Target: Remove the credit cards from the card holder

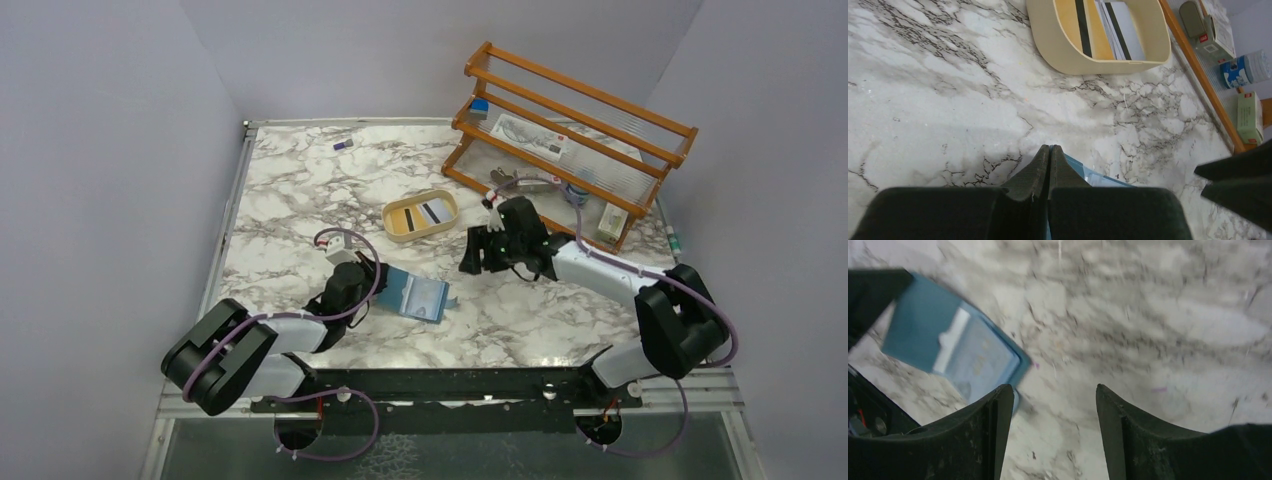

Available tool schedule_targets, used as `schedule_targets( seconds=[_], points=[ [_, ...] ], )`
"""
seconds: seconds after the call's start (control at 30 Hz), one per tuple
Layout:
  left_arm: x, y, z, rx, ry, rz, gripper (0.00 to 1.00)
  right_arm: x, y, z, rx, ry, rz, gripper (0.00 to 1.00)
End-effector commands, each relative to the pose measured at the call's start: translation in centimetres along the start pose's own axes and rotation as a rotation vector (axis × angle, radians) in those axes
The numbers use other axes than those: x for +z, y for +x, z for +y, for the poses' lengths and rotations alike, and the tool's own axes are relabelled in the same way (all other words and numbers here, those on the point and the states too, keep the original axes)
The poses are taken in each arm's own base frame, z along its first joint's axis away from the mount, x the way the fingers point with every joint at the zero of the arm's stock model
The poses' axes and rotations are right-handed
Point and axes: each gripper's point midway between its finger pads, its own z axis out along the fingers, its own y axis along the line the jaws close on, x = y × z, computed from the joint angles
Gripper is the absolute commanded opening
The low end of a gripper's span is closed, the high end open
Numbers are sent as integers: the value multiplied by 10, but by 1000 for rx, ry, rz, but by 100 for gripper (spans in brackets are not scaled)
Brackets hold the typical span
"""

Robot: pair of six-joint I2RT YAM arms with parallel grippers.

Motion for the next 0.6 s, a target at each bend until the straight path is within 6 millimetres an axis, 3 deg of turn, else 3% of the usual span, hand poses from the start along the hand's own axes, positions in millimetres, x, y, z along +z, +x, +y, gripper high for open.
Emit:
schedule_targets(
  seconds=[0.0, 0.13, 0.33, 0.57],
  points=[
    [2, -21, 3, -92, -60, -115, 0, -22, 10, 18, 80, -98, -86, 67],
    [6, -18, 3, -118, -82, -119, 0, -30, 23, 17, 92, -80, -82, 67],
    [12, -6, -9, -131, -94, -107, 0, -28, 21, 29, 26, -62, -81, 68],
    [8, -18, -13, -97, -214, -206, 0, -21, 26, 39, 6, -81, -74, 70]
  ],
)
